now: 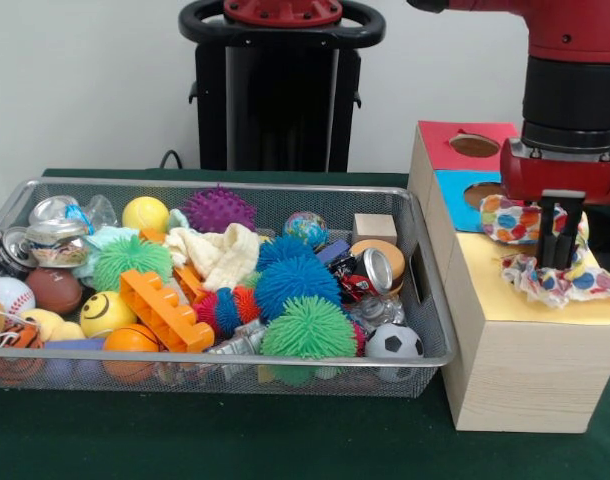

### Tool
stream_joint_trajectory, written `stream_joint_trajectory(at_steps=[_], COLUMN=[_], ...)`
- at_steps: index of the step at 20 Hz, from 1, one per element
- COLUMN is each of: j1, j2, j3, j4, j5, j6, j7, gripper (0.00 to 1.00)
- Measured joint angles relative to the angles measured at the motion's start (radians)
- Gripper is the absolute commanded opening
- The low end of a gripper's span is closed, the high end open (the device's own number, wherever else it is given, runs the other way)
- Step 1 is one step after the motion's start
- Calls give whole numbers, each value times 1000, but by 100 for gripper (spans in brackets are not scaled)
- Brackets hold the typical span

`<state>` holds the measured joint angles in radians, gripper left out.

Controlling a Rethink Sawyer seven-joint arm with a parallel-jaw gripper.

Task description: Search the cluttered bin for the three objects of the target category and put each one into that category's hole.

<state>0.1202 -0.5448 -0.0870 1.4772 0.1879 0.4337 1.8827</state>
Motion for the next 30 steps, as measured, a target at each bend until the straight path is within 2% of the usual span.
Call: stream_joint_trajectory(at_steps=[14,25,30], j1=[58,59,58], j2=[25,51,101], j3=[-68,-82,-83], j4=[-7,-11,-45], j5=[1,4,7], j6=[-1,-2,-13], j7=[0,0,0], gripper=[0,0,0])
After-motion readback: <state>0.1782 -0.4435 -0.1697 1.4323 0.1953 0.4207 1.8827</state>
